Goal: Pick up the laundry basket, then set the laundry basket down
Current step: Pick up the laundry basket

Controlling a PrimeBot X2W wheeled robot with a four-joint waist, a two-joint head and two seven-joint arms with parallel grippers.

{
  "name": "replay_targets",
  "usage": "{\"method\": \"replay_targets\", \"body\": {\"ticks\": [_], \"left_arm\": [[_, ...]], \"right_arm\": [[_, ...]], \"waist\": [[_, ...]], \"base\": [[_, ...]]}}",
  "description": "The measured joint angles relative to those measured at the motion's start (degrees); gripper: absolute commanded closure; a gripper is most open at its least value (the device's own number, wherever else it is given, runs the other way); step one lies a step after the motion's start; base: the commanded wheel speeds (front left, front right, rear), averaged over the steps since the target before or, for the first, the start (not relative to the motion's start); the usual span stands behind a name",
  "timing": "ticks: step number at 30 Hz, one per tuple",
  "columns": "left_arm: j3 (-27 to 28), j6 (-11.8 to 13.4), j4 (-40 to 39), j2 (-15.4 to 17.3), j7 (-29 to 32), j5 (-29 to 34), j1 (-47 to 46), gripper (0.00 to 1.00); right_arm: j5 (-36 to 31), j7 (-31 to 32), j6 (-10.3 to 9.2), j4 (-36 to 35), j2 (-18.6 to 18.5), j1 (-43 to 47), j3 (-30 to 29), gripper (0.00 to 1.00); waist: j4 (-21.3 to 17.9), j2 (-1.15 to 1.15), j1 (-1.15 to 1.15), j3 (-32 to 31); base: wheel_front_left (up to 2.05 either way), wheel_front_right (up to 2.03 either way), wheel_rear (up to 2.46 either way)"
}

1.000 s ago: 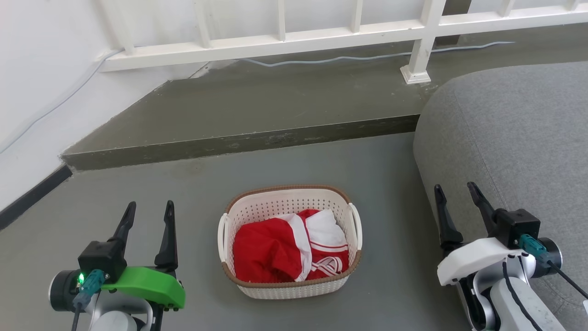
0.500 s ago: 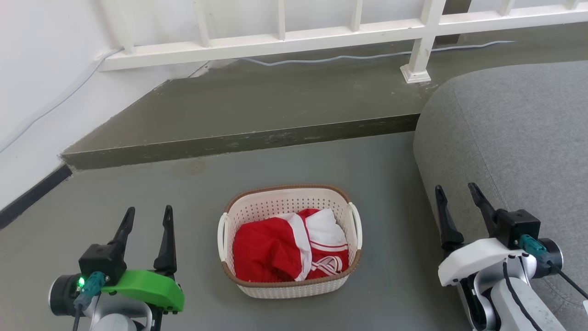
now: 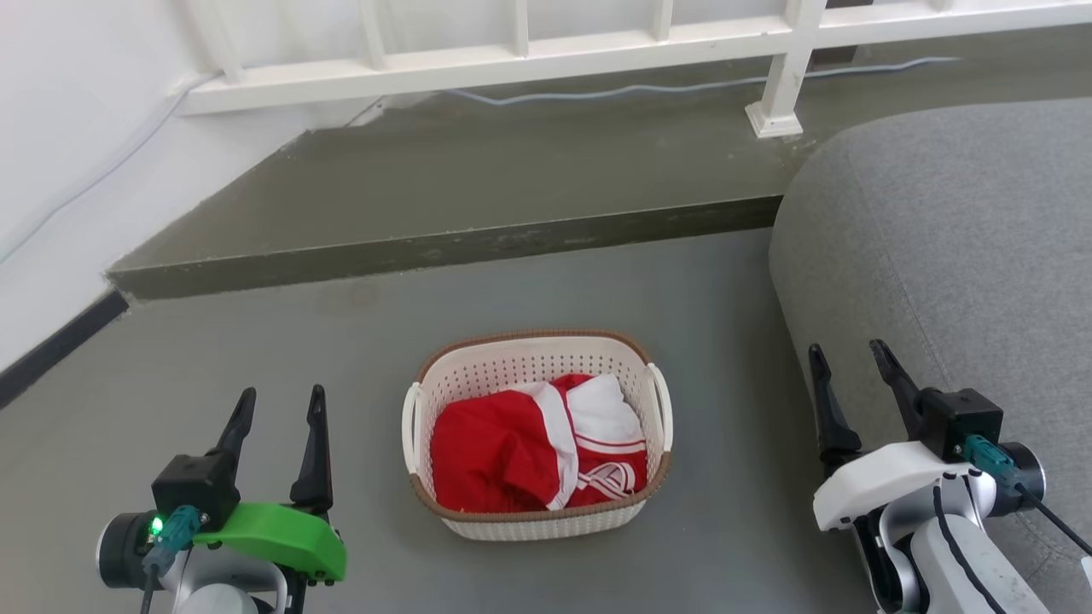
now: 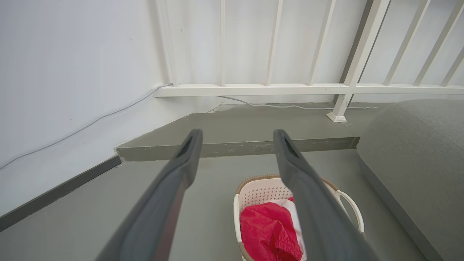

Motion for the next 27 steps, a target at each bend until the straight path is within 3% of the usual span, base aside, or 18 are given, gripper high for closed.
{"method": "replay_targets", "body": {"ticks": [27], "left_arm": [[-0.12,-2.31,-1.98,-0.59,0.00,-1.27,-3.98,0.00]], "right_arm": [[-1.22,-0.01,-0.08,-0.76,1.55,-5.30,0.25,0.00]], "waist": [[0.48,0.00,0.00,12.75]], "base": [[0.00,0.00,0.00]]}}
